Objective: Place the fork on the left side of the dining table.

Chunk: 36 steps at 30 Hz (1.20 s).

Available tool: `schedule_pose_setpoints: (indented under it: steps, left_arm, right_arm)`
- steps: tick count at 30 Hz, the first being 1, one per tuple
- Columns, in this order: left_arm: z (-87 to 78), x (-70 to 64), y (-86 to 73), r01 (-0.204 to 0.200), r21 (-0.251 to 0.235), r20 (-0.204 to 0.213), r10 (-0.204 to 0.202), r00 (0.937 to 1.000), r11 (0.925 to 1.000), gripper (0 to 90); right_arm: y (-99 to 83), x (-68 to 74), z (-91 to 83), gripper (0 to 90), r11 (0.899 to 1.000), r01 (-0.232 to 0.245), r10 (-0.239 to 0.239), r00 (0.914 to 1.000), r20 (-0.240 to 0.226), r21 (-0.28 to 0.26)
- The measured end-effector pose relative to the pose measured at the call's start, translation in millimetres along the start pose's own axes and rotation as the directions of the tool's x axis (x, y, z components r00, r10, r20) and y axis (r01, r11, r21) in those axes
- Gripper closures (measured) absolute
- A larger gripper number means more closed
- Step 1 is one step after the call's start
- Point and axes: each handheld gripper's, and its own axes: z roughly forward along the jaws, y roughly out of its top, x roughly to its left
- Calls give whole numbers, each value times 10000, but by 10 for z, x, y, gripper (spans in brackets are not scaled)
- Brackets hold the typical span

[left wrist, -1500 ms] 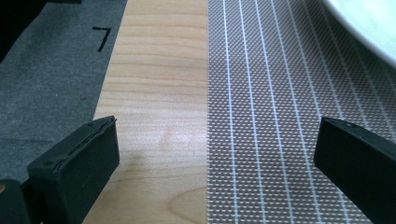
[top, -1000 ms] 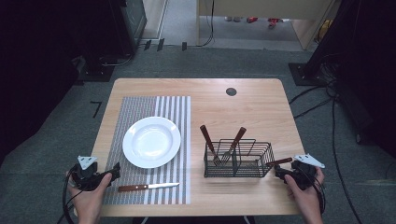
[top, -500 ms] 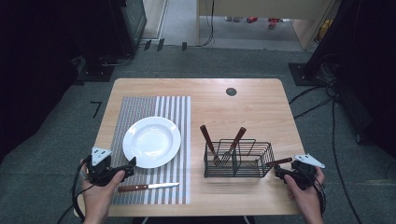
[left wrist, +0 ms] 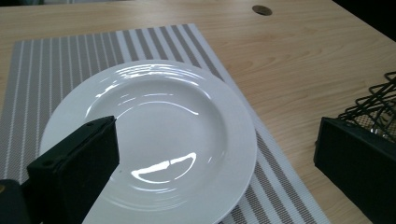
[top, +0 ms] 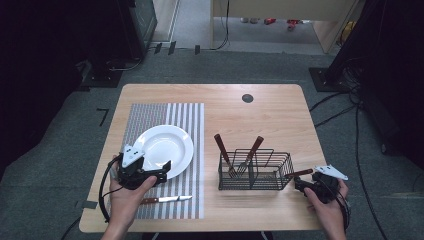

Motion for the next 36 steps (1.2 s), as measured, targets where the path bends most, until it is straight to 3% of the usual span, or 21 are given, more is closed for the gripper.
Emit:
schedule_pose_setpoints:
  steps: [4, 7, 16, 23, 26, 31, 36]
  left_arm:
    - [62, -118, 71, -128, -6, 328, 129, 9994, 9999, 5]
    - [109, -236, 129, -139, -98, 815, 146, 9966, 9999, 5]
    - [221, -458, 229, -313, -69, 1476, 320, 9885, 9995, 5]
    - [309, -658, 350, -388, -134, 2162, 408, 9755, 9992, 7]
    - [326, -714, 385, -173, -496, 2049, 271, 9784, 9986, 156]
    - [400, -784, 453, -19, -422, 2599, 128, 9655, 9991, 168]
    - [452, -861, 507, -50, -517, 2760, 191, 9610, 9986, 250]
  right_arm:
    - [0, 0, 0, 86, 10000, 3, -3, 10000, 1, 0]
    - [0, 0, 0, 86, 10000, 8, -8, 10000, 7, 1]
    - [0, 1, -1, 86, 10000, -2, 2, 10000, 19, 15]
    - [0, 1, -1, 86, 10000, 8, -8, 10000, 17, 12]
    - [0, 1, -1, 86, 10000, 9, -9, 10000, 19, 12]
    - [-1, 1, 0, 87, 10000, 1, -1, 10000, 20, 1]
    - [-1, 0, -1, 87, 10000, 19, -19, 10000, 14, 11]
